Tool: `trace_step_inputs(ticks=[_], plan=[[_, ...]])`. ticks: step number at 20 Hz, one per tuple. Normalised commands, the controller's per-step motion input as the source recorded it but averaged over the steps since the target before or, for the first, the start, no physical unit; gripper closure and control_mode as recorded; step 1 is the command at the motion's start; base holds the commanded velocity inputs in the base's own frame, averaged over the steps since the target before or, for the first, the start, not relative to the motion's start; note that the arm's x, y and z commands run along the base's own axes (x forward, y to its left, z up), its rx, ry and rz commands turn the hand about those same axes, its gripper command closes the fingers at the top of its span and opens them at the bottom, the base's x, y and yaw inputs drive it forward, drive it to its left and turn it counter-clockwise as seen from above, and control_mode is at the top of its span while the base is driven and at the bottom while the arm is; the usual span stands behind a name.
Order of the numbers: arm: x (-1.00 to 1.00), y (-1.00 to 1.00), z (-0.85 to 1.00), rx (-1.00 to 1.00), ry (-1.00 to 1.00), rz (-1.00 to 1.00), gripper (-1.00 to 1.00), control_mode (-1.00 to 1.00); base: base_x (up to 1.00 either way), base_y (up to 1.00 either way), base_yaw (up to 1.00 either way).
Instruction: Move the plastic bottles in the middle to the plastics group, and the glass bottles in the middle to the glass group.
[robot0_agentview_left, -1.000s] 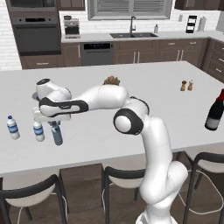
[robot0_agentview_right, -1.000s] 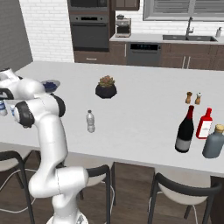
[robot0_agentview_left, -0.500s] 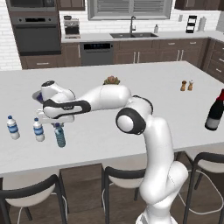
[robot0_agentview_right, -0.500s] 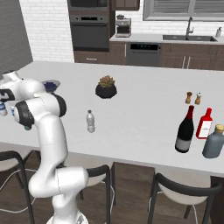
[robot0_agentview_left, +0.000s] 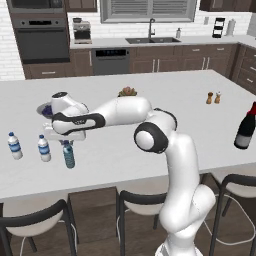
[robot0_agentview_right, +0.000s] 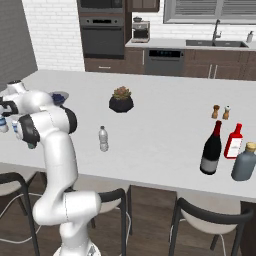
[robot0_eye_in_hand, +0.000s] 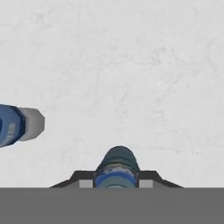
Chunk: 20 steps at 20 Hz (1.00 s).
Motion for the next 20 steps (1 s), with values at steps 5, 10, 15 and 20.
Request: trace_step_inputs(ticks=[5, 10, 15, 20], plan=[[0.0, -0.02, -0.2, 0.01, 0.0, 0.0, -1.0, -1.0, 0.0, 0.0, 0.0], [0.0, -0.06, 0.14, 0.0, 0.0, 0.0, -1.0, -1.0, 0.0, 0.0, 0.0], [-0.04, -0.17, 0.33, 0.0, 0.0, 0.0, -1.0, -1.0, 0.0, 0.0, 0.0], [0.13, -0.55, 0.16, -0.02, 0.0, 0.0, -1.0, -1.0, 0.0, 0.0, 0.0]])
